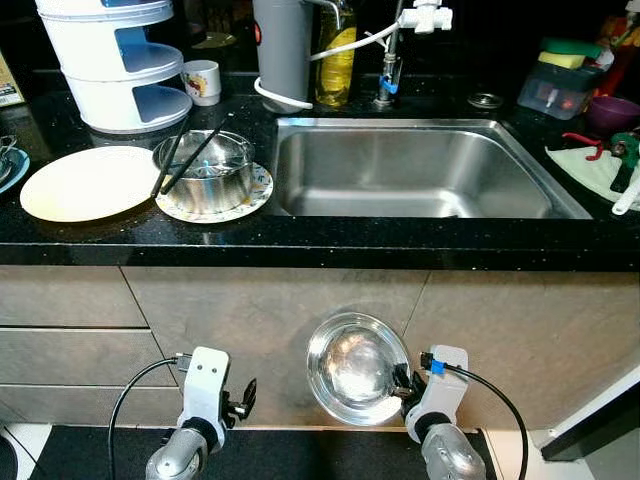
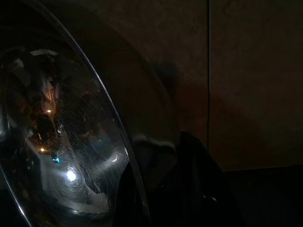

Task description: Kitchen organization

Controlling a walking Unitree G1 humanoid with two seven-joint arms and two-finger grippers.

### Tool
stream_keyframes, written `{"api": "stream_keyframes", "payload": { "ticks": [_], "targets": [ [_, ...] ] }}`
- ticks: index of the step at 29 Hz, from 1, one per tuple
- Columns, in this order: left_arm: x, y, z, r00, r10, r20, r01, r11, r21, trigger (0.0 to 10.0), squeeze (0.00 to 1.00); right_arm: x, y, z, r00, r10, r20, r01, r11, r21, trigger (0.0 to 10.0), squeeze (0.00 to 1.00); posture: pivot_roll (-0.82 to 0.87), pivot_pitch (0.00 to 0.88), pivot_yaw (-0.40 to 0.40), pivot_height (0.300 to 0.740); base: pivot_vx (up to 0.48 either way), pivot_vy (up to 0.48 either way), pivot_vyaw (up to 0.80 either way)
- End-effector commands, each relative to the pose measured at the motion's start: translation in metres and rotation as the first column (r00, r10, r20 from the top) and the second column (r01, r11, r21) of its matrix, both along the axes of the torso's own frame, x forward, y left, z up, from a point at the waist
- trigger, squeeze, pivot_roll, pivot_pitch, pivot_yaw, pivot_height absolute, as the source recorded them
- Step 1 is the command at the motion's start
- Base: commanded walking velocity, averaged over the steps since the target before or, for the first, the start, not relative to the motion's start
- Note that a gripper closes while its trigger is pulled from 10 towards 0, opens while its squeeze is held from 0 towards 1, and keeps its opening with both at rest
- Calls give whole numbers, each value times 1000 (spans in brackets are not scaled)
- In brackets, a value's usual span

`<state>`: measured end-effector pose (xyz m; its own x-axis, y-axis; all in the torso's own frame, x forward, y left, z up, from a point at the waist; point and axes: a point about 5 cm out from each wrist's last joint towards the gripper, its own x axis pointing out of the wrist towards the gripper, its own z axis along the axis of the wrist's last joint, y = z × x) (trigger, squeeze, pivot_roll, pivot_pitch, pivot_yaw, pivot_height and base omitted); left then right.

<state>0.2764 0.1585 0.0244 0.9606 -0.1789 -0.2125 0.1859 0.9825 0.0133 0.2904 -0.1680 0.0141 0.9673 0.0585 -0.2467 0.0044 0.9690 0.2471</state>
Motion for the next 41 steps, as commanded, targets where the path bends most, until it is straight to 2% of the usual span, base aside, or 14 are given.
{"api": "stream_keyframes", "payload": {
  "ticks": [1,4,16,22,41],
  "targets": [
    [-4,-1,-4,1000,6,-21,-6,1000,6,10000,0,-3,2,-2,1000,8,-7,-8,1000,6,10000,0,-92,148,-36,740,0,0,0],
    [-5,-1,-5,999,15,-29,-16,1000,-23,10000,0,-3,2,-3,1000,14,-10,-14,1000,-2,10000,0,-92,148,-36,740,0,0,0],
    [-5,-4,-6,999,-8,-48,6,999,-31,10000,0,-5,3,-5,1000,19,-19,-19,1000,-10,10000,0,-93,148,-35,740,0,0,0],
    [-5,-6,-6,999,-18,-49,16,999,-36,10000,0,-6,10,-9,996,75,-52,-76,997,-20,10000,0,-99,152,-34,740,0,0,0],
    [-2,-10,-7,997,-35,-63,32,999,-42,10000,0,-2,12,-4,995,94,-25,-94,995,-30,10000,0,-100,153,-37,740,0,0,0]
  ]
}}
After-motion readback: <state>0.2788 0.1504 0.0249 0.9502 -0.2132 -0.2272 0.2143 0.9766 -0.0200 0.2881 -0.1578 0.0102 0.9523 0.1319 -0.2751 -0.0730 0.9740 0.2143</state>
